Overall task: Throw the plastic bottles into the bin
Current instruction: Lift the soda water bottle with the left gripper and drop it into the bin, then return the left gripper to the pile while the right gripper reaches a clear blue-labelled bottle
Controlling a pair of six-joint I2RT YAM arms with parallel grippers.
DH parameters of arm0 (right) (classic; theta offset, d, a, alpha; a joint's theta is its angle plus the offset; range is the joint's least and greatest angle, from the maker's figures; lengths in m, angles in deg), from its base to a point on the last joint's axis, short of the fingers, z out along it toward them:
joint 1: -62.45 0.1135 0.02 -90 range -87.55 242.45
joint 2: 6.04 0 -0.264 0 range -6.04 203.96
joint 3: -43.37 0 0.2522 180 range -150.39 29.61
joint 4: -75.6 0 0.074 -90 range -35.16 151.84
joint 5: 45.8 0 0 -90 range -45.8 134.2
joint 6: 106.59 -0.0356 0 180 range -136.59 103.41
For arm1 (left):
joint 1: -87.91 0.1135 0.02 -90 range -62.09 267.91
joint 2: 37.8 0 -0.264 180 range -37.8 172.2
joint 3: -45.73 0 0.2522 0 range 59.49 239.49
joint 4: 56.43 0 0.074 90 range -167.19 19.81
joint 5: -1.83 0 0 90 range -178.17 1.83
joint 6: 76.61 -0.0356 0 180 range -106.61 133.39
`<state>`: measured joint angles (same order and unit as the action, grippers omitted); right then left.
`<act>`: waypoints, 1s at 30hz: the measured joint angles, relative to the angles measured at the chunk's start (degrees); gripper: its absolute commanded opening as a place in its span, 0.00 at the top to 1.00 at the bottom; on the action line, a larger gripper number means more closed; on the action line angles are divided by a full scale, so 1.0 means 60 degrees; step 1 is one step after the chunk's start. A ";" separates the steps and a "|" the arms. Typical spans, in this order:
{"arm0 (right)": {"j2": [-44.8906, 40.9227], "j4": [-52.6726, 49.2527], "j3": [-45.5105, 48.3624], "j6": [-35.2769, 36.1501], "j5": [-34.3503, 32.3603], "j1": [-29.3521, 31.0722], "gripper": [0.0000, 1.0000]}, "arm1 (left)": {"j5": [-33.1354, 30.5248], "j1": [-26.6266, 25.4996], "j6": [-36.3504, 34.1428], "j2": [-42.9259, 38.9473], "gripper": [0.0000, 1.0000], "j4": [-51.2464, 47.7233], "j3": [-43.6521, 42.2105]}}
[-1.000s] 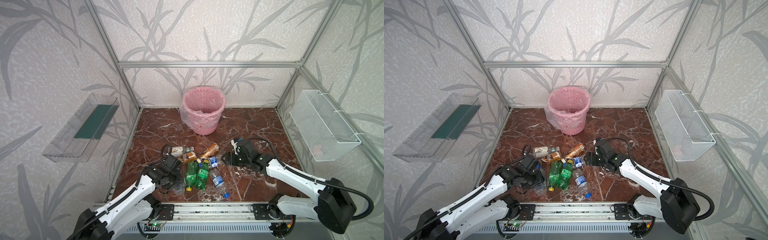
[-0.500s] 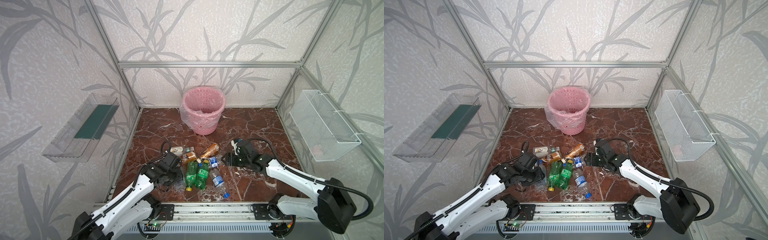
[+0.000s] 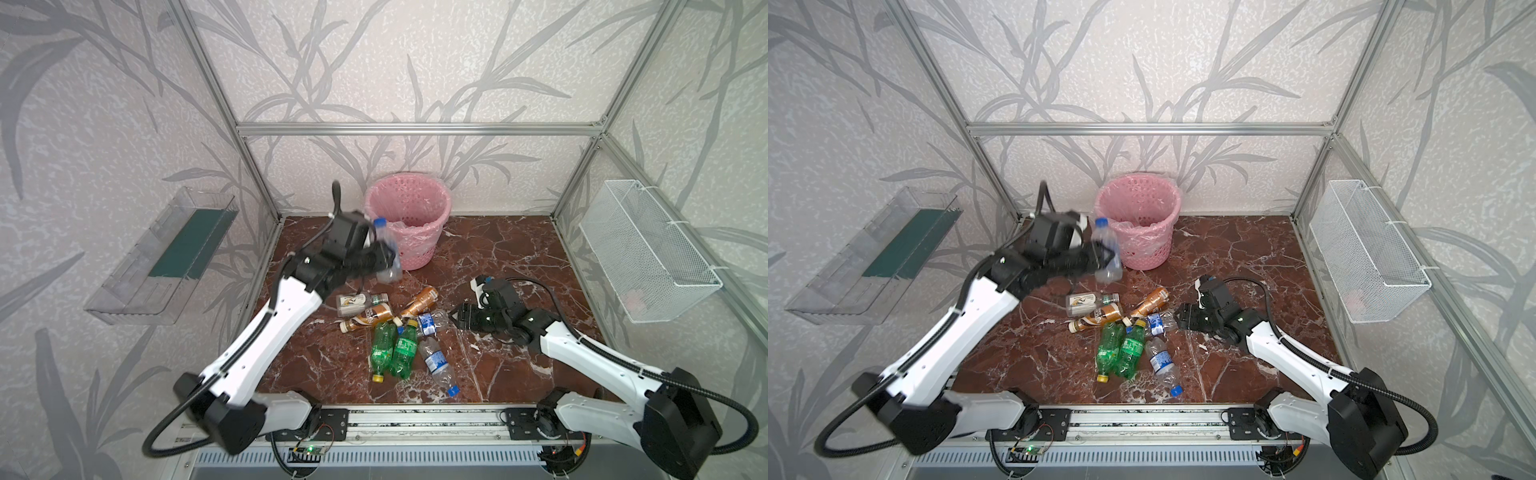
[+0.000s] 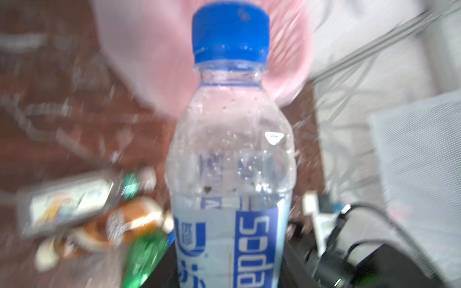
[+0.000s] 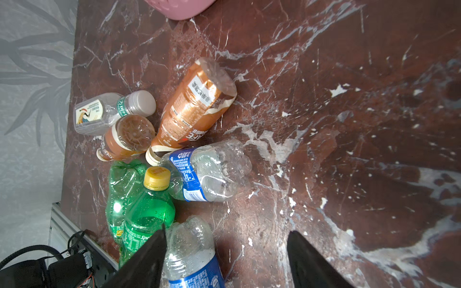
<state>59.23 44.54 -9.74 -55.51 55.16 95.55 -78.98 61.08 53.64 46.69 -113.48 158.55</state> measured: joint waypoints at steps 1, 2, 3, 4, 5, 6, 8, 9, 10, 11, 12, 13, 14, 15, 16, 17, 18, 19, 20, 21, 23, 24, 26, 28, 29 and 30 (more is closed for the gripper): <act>-0.0146 -0.0164 -0.0069 0.0011 -0.0004 -0.0069 0.24 | 0.0149 0.0237 -0.0153 0.1071 0.30 -0.0073 0.1763; -0.0270 -0.0321 -0.0149 0.0029 -0.0004 -0.0117 0.24 | 0.0240 0.0412 -0.0168 0.1960 0.25 -0.0226 0.3195; -0.0419 -0.0466 -0.0248 0.0051 -0.0018 -0.0175 0.25 | 0.0306 0.0579 -0.0226 0.3140 0.20 -0.0627 0.5158; -0.0561 -0.0590 -0.0357 0.0102 -0.0058 -0.0233 0.25 | 0.0397 0.0710 -0.0226 0.4197 0.14 -0.1144 0.6918; -0.0667 -0.0648 -0.0430 0.0135 -0.0069 -0.0288 0.25 | 0.0444 0.0809 -0.0270 0.5013 0.04 -0.1610 0.8317; -0.0736 -0.0674 -0.0488 0.0157 -0.0069 -0.0357 0.25 | 0.0532 0.0882 -0.0317 0.5901 0.03 -0.2240 0.9985; -0.0758 -0.0667 -0.0521 0.0182 -0.0058 -0.0488 0.25 | 0.0634 0.0849 -0.0444 0.6364 0.01 -0.3016 1.0826; -0.0721 -0.0699 -0.0521 0.0186 -0.0055 -0.0532 0.25 | 0.0579 0.0729 -0.0579 0.6003 0.01 -0.3348 1.0324; -0.0688 -0.0729 -0.0517 0.0186 -0.0040 -0.0568 0.25 | 0.0521 0.0554 -0.0699 0.5293 0.01 -0.3330 0.9216; -0.0685 -0.0725 -0.0495 0.0178 -0.0025 -0.0576 0.25 | 0.0517 0.0364 -0.0761 0.4415 0.01 -0.3075 0.7817; -0.0688 -0.0721 -0.0455 0.0171 -0.0015 -0.0597 0.25 | 0.0517 0.0189 -0.0780 0.3402 0.01 -0.2681 0.6244; -0.0703 -0.0710 -0.0401 0.0168 0.0007 -0.0605 0.25 | 0.0506 -0.0025 -0.0758 0.2116 0.02 -0.2051 0.4357; -0.0707 -0.0688 -0.0342 0.0171 0.0015 -0.0605 0.25 | 0.0510 -0.0182 -0.0739 0.1220 0.02 -0.1716 0.3173; -0.0707 -0.0692 -0.0284 0.0171 0.0018 -0.0605 0.25 | 0.0481 -0.0299 -0.0714 0.0193 0.03 -0.1388 0.1942; -0.0707 -0.0696 -0.0226 0.0175 0.0029 -0.0605 0.25 | 0.0444 -0.0321 -0.0681 -0.0681 0.04 -0.1184 0.1038; -0.0707 -0.0699 -0.0182 0.0178 0.0036 -0.0605 0.25 | 0.0375 -0.0284 -0.0667 -0.1348 0.04 -0.0984 0.0397; -0.0707 -0.0699 -0.0127 0.0178 0.0055 -0.0605 0.25 | 0.0284 -0.0226 -0.0612 -0.1971 0.05 -0.0688 -0.0244; -0.0707 -0.0688 -0.0055 0.0178 0.0095 -0.0590 0.25 | 0.0197 -0.0171 -0.0550 -0.2503 0.05 -0.0404 -0.0885; -0.0707 -0.0688 0.0011 0.0178 0.0117 -0.0561 0.25 | 0.0102 -0.0127 -0.0521 -0.2962 0.05 -0.0222 -0.1453; -0.0707 -0.0703 0.0091 0.0178 0.0127 -0.0525 0.25 | -0.0018 -0.0113 -0.0474 -0.3373 0.06 -0.0098 -0.2040; -0.0707 -0.0776 0.0226 0.0186 0.0131 -0.0386 0.25 | -0.0146 -0.0113 -0.0382 -0.3891 0.06 0.0084 -0.3067; -0.0707 -0.0838 0.0277 0.0189 0.0124 -0.0262 0.25 | -0.0208 -0.0091 -0.0328 -0.4113 0.07 0.0095 -0.3606; -0.0707 -0.0954 0.0324 0.0226 0.0117 0.0036 0.26 | -0.0248 -0.0062 -0.0219 -0.4324 0.07 0.0160 -0.4543; -0.0707 -0.1089 0.0324 0.0324 0.0106 0.0393 0.25 | -0.0270 0.0004 -0.0091 -0.4477 0.08 0.0138 -0.5439; -0.0707 -0.1144 0.0324 0.0372 0.0084 0.0579 0.25 | -0.0270 0.0029 -0.0025 -0.4554 0.08 0.0135 -0.5752; -0.0707 -0.1217 0.0324 0.0404 0.0062 0.0812 0.25 | -0.0270 0.0055 0.0022 -0.4659 0.08 0.0131 -0.6051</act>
<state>54.99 37.24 -7.80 -53.08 55.53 100.43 -80.60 61.40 53.77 18.74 -112.69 122.25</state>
